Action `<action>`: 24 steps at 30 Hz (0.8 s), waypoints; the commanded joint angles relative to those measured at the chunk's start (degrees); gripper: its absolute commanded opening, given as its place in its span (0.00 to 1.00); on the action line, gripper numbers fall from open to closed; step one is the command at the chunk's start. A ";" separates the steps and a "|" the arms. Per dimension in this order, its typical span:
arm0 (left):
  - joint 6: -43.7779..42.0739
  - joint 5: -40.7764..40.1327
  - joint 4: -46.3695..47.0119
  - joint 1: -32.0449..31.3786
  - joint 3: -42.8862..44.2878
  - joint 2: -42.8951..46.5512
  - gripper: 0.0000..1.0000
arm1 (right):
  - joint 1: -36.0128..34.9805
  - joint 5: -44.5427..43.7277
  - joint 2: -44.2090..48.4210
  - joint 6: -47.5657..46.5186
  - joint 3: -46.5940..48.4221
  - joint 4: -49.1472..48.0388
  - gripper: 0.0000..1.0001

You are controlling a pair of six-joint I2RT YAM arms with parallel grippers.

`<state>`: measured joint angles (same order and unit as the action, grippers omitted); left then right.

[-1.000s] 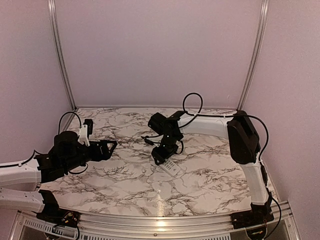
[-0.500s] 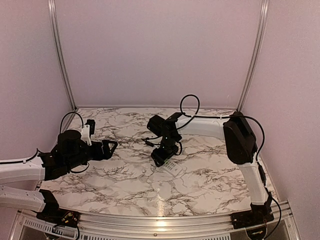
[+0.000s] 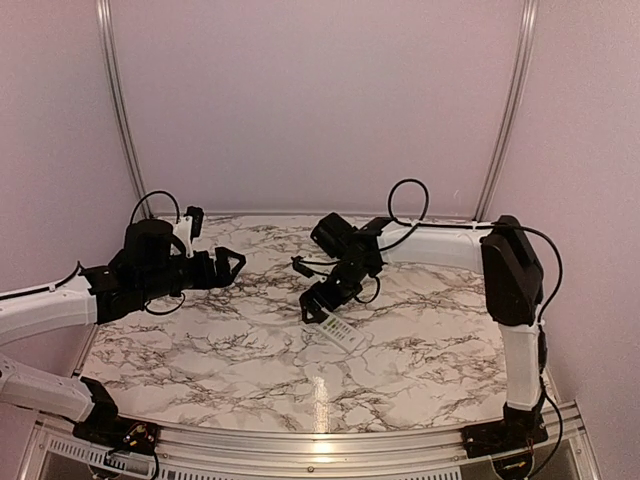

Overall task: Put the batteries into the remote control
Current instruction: Reset both arms

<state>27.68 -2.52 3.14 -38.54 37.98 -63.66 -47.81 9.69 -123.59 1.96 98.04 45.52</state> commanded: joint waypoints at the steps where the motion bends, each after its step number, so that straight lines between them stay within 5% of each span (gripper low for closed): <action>1: -2.41 4.23 -8.42 3.14 8.35 -4.30 0.99 | 3.67 5.36 10.54 1.10 -3.64 -11.59 0.99; 10: -4.42 14.13 -11.24 15.38 16.02 -10.06 0.99 | 17.57 14.31 30.22 8.22 -24.56 -34.78 0.99; 17: -1.40 12.81 -5.81 19.82 7.89 -7.13 0.99 | 28.12 18.85 40.13 12.97 -44.03 -50.71 0.99; 24: 2.28 11.84 2.29 19.83 -4.06 -4.29 0.99 | 29.72 20.56 43.67 13.72 -55.35 -58.82 0.99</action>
<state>27.81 10.02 -0.10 -18.76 37.80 -70.02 -18.20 28.21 -82.35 14.24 45.30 -5.13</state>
